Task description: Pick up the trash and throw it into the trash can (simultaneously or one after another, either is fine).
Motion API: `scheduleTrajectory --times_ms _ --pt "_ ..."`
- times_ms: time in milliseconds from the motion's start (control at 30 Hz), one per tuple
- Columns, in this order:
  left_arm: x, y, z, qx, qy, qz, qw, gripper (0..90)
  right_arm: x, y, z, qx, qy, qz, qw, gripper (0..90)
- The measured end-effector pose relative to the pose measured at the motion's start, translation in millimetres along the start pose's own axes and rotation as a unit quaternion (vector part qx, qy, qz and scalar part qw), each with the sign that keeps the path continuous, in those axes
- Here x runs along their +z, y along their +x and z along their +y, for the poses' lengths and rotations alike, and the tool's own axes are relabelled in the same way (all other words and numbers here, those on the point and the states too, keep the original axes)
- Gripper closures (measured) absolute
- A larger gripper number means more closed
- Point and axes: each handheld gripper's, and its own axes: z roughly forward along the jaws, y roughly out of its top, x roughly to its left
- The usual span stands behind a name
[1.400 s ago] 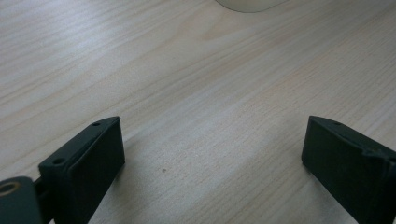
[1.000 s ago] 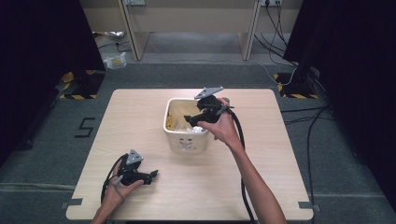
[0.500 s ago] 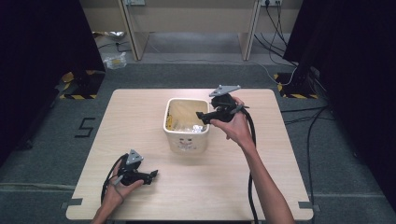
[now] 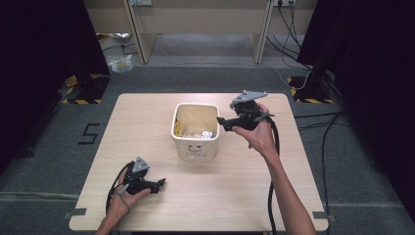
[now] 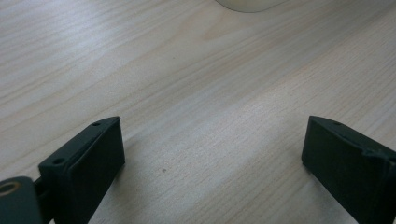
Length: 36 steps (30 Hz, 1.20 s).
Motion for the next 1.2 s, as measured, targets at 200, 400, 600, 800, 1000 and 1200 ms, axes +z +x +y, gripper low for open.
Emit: scheduleTrajectory --times_ms 200,400,600,800,1000,1200 --pt "0.0 0.0 0.0 0.000 0.000 0.000 1.0000 4.8 -8.2 -5.6 -8.5 0.004 -0.004 -0.008 1.0000 19.4" --pt "-0.3 0.4 0.0 0.003 0.002 0.000 1.0000 4.8 -13.3 -14.1 -18.9 0.013 -0.001 -0.017 0.9998 19.4" --pt "-0.1 0.1 0.0 0.001 0.001 0.000 1.0000 4.8 -17.9 -22.6 -31.0 0.024 0.001 -0.025 0.9994 19.3" --pt "0.0 0.0 0.0 0.000 0.000 0.000 1.0000 4.8 -20.8 -29.0 -42.3 0.032 0.005 -0.032 0.9990 19.4" --pt "0.0 0.0 0.0 0.000 0.000 0.000 1.0000 4.8 -25.7 -29.4 -52.2 0.028 0.012 -0.049 0.9983 19.4" --pt "0.0 0.0 0.0 0.000 0.000 0.000 1.0000 4.8 -29.1 -27.6 -63.1 0.025 0.017 -0.057 0.9979 19.3"
